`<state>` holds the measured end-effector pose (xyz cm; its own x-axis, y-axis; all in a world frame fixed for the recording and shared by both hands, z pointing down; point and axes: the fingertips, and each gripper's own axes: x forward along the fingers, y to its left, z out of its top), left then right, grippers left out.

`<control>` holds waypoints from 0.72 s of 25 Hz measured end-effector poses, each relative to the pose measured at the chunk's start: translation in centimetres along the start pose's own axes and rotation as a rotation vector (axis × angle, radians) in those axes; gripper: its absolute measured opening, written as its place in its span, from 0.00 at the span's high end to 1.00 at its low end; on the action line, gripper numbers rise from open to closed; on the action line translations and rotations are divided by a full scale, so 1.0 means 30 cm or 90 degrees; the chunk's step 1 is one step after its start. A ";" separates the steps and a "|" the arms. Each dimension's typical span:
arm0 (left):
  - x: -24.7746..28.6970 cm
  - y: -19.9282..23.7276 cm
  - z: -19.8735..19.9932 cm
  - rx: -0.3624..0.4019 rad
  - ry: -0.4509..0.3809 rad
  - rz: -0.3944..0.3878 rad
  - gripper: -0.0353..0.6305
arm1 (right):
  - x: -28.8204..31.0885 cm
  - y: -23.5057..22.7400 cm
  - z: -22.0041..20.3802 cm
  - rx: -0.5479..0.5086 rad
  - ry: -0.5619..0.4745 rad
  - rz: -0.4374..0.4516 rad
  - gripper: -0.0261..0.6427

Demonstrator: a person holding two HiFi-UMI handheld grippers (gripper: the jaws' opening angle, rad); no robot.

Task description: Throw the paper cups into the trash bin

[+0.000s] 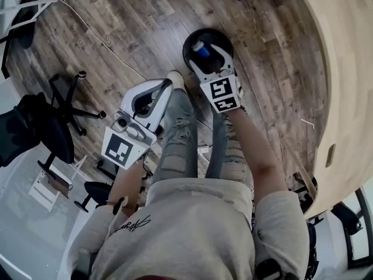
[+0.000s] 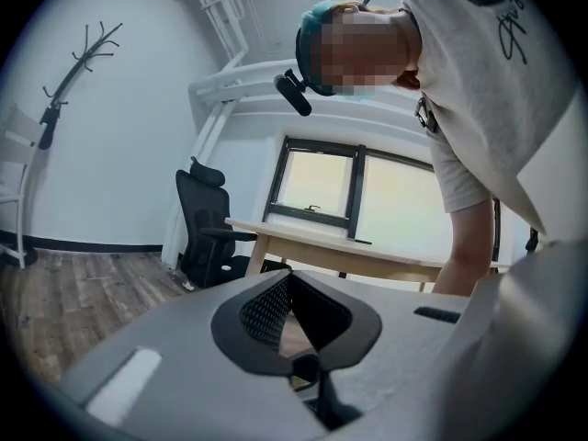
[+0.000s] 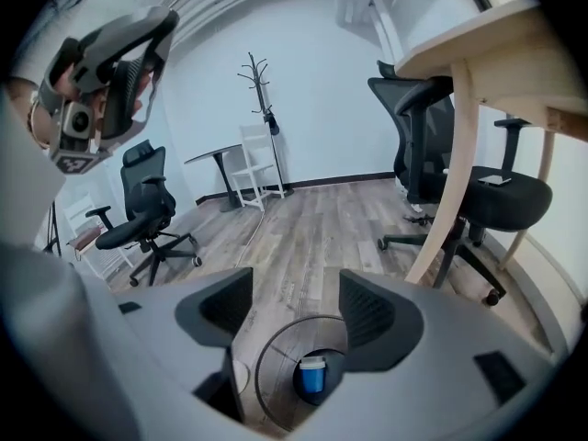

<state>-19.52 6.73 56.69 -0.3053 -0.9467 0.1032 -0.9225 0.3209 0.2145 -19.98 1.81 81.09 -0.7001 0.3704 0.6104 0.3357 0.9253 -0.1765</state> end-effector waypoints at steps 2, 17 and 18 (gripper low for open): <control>-0.004 -0.010 0.026 -0.002 -0.003 0.002 0.94 | -0.051 0.010 0.052 -0.003 -0.017 -0.001 0.54; -0.002 -0.092 0.255 0.030 -0.007 -0.024 0.94 | -0.412 0.050 0.475 -0.035 -0.160 -0.021 0.55; -0.005 -0.099 0.273 0.034 -0.007 -0.027 0.94 | -0.438 0.061 0.504 -0.036 -0.168 -0.020 0.55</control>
<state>-18.67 5.68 48.09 -0.2680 -0.9597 0.0842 -0.9459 0.2787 0.1660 -19.71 -0.14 61.08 -0.8481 0.3567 0.3918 0.3408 0.9334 -0.1120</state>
